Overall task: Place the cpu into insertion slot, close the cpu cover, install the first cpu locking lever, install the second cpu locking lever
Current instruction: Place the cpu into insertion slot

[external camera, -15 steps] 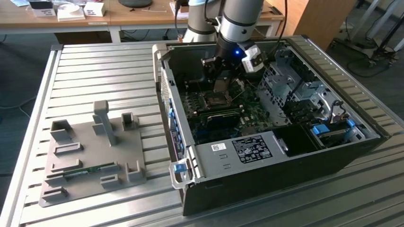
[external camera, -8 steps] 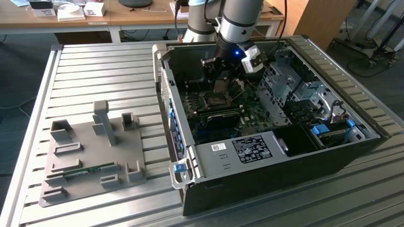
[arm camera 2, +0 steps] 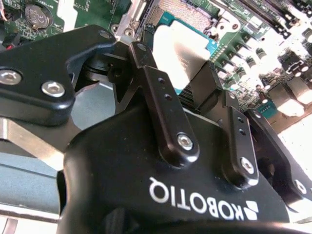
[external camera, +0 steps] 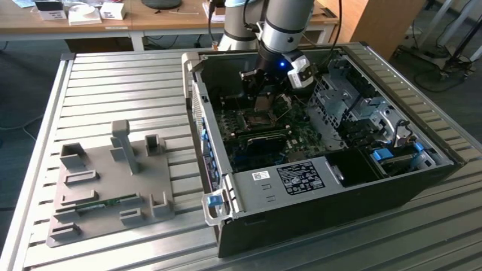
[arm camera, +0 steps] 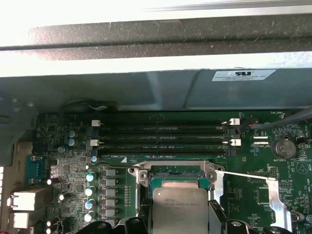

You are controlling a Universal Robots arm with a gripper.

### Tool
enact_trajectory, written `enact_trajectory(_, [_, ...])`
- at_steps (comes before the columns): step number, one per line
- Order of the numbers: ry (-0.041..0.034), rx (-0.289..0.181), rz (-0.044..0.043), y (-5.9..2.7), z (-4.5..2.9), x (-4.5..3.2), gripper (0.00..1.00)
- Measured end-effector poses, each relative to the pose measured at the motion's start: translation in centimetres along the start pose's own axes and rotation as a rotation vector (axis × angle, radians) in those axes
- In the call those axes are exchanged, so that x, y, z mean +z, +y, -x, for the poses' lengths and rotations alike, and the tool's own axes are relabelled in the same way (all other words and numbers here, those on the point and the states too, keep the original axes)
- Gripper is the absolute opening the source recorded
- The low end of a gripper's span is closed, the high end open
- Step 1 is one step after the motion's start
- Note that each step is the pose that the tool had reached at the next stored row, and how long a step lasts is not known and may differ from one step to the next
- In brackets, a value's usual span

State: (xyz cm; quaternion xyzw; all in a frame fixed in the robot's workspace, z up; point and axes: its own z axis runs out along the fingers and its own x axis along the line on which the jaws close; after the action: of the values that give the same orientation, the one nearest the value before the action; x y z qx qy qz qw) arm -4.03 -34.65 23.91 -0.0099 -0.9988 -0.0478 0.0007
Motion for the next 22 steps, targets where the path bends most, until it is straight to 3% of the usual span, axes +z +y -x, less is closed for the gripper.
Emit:
enact_trajectory(11, [-0.0001,0.001,0.0001,0.00,0.00,0.03,0.54])
enact_trajectory(17, [-0.0044,0.045,0.0004,0.00,0.00,0.05,0.54])
enact_trajectory(22, [-0.0046,0.046,0.0003,0.00,0.00,0.04,0.54])
